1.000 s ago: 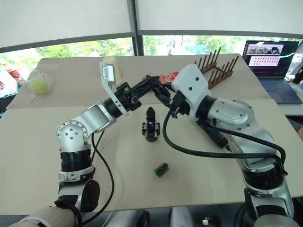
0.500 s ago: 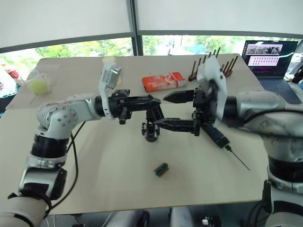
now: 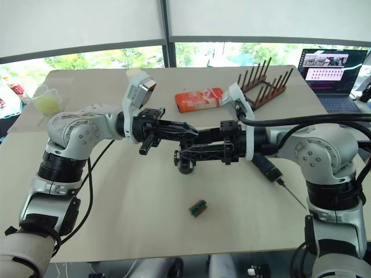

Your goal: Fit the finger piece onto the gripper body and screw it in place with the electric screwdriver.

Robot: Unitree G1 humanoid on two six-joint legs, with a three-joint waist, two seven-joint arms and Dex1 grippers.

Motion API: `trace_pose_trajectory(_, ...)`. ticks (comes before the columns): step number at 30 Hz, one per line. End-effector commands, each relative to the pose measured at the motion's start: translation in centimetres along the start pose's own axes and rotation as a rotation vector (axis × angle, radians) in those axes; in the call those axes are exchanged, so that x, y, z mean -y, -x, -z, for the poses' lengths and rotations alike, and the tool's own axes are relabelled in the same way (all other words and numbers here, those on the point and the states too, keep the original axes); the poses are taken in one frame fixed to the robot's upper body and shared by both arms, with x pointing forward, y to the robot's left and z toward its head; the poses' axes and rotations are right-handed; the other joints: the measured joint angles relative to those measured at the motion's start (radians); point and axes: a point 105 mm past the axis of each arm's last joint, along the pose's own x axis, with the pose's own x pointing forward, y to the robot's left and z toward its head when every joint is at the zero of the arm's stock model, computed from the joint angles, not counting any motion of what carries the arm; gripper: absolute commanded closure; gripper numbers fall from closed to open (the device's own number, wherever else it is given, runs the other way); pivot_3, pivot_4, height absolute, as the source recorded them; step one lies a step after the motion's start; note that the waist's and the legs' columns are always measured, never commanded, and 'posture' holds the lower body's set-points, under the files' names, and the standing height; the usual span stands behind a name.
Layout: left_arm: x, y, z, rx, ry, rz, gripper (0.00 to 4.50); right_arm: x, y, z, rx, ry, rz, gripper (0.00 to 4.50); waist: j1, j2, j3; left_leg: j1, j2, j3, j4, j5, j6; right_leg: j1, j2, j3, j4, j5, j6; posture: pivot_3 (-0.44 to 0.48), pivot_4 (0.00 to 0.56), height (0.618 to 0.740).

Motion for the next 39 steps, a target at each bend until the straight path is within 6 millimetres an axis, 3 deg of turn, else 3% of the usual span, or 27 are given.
trace_pose_trajectory(1,0.6,-0.1,-1.1,0.012,-0.051,0.017,4.47,-0.4,0.1,-0.8,0.03,0.056,-0.007,1.77,0.0,0.0,0.0,0.0,0.0,0.0,0.0,0.0,0.0,0.0,0.0,0.0,0.0,0.0,0.0,0.0,0.15,0.74)
trace_pose_trajectory(8,0.5,-0.2,-1.4,0.025,-0.051,0.01,4.47,-0.5,-0.1,-0.7,0.018,0.104,-0.011,4.09,0.0,0.0,0.0,0.0,0.0,0.0,0.0,0.0,0.0,-0.001,0.0,0.0,0.0,0.0,0.0,0.0,0.15,0.74)
trace_pose_trajectory(14,0.3,-0.1,-1.6,0.03,-0.061,-0.006,4.47,-0.5,-0.1,-0.1,-0.009,0.179,-0.016,4.11,0.0,0.0,0.0,0.0,0.0,0.0,0.0,0.0,0.0,0.0,0.0,0.0,0.0,0.0,0.0,0.0,0.15,0.74)
trace_pose_trajectory(18,0.5,1.2,-1.4,0.016,-0.072,0.002,2.63,-0.5,-0.2,0.0,-0.007,0.222,-0.02,4.11,-0.005,0.0,0.0,0.0,0.0,0.0,0.0,0.0,0.0,-0.001,0.001,0.0,0.001,0.0,0.0,0.0,0.15,0.74)
trace_pose_trajectory(23,-0.9,6.2,0.6,-0.077,-0.086,-0.133,0.16,-0.4,-0.1,0.3,0.022,0.325,-0.016,4.11,-0.015,0.0,0.0,0.0,0.0,0.0,-0.001,0.0,0.0,-0.002,0.001,0.0,0.002,0.0,0.0,0.0,0.15,0.74)
trace_pose_trajectory(24,-1.6,7.2,1.6,-0.112,-0.115,-0.185,0.0,-0.4,-0.1,0.6,0.024,0.334,-0.015,4.11,-0.014,0.0,0.0,0.0,0.0,0.0,-0.001,0.0,0.0,-0.002,0.001,0.0,0.001,0.0,0.0,0.0,0.15,0.74)
trace_pose_trajectory(26,-2.5,8.5,3.9,-0.189,-0.157,-0.247,0.0,-0.4,0.1,1.0,0.028,0.343,-0.01,4.11,-0.013,0.0,0.0,0.0,0.0,0.0,-0.001,0.0,0.0,-0.002,0.001,-0.001,0.001,0.0,0.0,0.0,0.15,0.74)
trace_pose_trajectory(31,-4.2,8.7,8.8,-0.316,-0.29,-0.301,0.0,-0.5,0.6,1.1,0.043,0.351,0.0,4.11,0.001,0.0,0.0,-0.001,-0.001,0.0,0.0,0.0,0.0,-0.002,0.001,-0.001,0.0,0.0,0.0,0.0,0.15,0.74)
trace_pose_trajectory(34,-5.2,8.2,11.5,-0.338,-0.315,-0.32,0.0,-0.5,0.8,1.1,0.046,0.358,0.005,4.11,0.005,0.0,0.0,-0.001,-0.001,0.0,0.0,0.0,0.0,-0.001,0.0,-0.002,-0.001,0.0,0.0,0.0,0.15,0.74)
trace_pose_trajectory(39,-7.0,6.1,13.7,-0.291,-0.307,-0.35,0.0,-0.5,1.1,1.3,0.038,0.356,0.019,4.11,0.004,0.0,0.0,-0.001,-0.001,0.0,0.001,0.0,0.0,-0.001,-0.001,-0.001,0.0,0.0,0.0,0.0,0.15,0.74)
